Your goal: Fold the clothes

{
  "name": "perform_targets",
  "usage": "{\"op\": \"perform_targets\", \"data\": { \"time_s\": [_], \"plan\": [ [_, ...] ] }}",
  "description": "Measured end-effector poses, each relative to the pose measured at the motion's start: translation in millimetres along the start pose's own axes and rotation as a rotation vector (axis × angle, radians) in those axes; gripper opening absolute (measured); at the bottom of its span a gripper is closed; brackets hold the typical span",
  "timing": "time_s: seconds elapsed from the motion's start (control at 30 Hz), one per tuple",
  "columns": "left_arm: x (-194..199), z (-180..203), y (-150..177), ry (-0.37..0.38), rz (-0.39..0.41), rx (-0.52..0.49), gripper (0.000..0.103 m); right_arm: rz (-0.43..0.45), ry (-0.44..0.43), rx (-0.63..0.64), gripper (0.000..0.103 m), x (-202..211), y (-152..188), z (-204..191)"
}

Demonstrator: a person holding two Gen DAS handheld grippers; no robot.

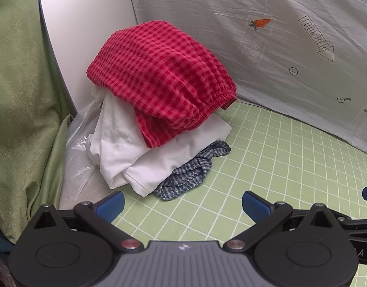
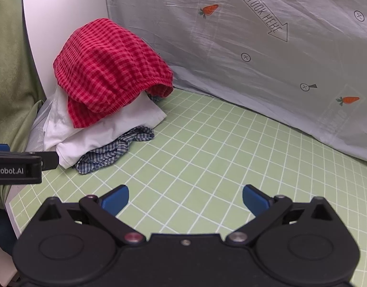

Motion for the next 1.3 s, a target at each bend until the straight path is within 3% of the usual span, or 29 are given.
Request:
{"op": "perform_targets", "data": {
  "time_s": [0.3,1.3],
  "plan": [
    [-1,21,8,-0.007,0.004,0.0,0.103,0.004,0.009,-0.021,0.103,3,2,12],
    [-12,23,4,-0.009,-0.026,-0.006,0.103,-0.001,0.017,-0.036,0.102,2,5,17]
  ]
}}
Point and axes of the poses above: each gripper's, at about its wrist camera, not at the fingertips, and x roughly against the way its jaws point, z to its right, y to its underside, the point moved 4 cm from there along -x, roughly the way its jaws point, and after that the axes turned 14 degrees about z, right-handed, at the moved point
